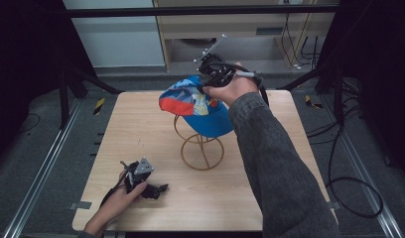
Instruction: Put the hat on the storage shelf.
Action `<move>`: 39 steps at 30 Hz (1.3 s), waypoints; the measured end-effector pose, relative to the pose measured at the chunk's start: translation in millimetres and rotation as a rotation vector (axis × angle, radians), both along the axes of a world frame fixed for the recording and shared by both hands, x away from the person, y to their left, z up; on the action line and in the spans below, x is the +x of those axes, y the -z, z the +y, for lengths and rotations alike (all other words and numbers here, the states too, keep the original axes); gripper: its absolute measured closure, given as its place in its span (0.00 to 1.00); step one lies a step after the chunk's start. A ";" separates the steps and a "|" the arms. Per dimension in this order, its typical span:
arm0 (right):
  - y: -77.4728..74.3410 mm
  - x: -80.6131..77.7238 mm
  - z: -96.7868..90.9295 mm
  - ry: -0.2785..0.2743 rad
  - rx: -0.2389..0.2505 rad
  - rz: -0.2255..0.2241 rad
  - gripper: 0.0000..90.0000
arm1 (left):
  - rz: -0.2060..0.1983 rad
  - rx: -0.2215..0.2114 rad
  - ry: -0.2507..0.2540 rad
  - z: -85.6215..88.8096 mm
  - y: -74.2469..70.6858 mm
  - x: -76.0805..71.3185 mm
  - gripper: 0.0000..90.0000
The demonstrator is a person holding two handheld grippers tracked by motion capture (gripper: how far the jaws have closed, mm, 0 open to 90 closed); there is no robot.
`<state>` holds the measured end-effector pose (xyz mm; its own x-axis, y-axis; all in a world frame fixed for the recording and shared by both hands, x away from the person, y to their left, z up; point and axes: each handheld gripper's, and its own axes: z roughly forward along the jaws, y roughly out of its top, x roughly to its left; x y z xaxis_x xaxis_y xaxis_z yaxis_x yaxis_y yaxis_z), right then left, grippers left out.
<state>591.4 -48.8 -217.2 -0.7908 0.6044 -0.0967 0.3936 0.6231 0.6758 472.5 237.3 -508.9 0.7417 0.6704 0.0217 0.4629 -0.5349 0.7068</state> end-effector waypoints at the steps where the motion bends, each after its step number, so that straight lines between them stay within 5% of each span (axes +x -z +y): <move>1: 0.9 -0.1 1.2 -0.005 -0.005 0.002 1.00 | 0.000 0.001 0.001 0.1 0.0 0.0 0.00; 22: 15.8 -4.6 11.6 -0.046 -0.028 0.028 0.98 | 0.000 0.000 0.001 0.0 0.0 0.0 0.00; 39: 15.9 -4.7 5.4 -0.027 0.003 0.033 0.90 | 0.000 0.000 0.001 0.1 0.0 0.1 0.00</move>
